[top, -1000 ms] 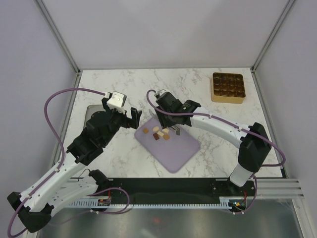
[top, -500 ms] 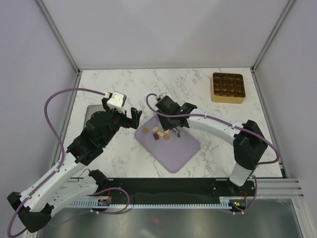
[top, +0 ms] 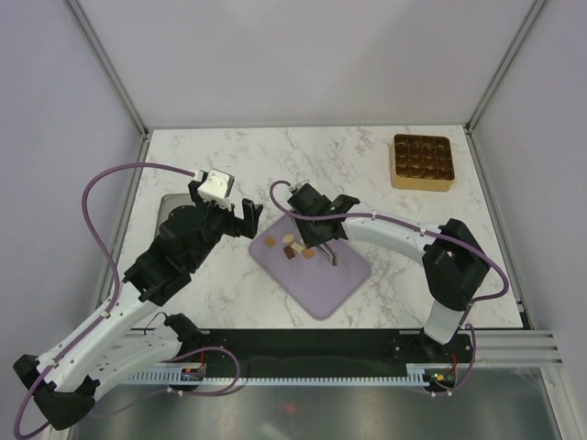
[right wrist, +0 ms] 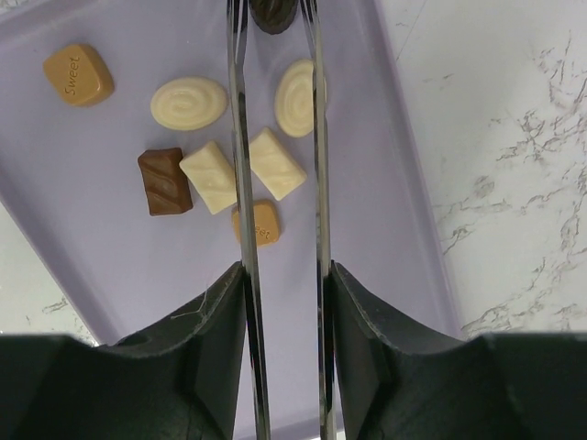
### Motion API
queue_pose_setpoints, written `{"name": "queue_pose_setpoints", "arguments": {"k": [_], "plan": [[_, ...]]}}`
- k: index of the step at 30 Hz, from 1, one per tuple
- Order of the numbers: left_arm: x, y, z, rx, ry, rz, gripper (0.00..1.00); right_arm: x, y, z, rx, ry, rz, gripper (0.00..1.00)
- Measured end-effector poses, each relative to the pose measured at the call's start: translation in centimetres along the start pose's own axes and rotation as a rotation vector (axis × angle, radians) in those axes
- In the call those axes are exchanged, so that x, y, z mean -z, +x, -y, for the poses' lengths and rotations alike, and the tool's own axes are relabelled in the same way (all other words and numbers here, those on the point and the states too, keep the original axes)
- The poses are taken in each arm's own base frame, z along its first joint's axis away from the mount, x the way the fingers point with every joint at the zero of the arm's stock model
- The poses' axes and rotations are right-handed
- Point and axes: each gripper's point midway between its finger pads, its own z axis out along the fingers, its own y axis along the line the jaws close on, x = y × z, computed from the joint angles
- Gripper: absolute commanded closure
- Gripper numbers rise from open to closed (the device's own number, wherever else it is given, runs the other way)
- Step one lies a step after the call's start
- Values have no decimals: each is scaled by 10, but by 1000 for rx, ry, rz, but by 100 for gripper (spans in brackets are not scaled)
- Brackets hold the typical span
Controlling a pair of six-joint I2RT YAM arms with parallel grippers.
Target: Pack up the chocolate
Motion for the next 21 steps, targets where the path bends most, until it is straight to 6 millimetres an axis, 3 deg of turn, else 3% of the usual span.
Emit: {"name": "queue_pose_setpoints", "arguments": {"k": [12, 17, 21], "plan": [[0, 0, 0, 0, 0, 0, 3, 2, 1, 2, 20, 4, -10, 65], [0, 0, 0, 0, 0, 0, 3, 7, -10, 6, 28, 2, 2, 66], [0, 0, 0, 0, 0, 0, 3, 13, -25, 26, 0, 12, 16, 66]]}}
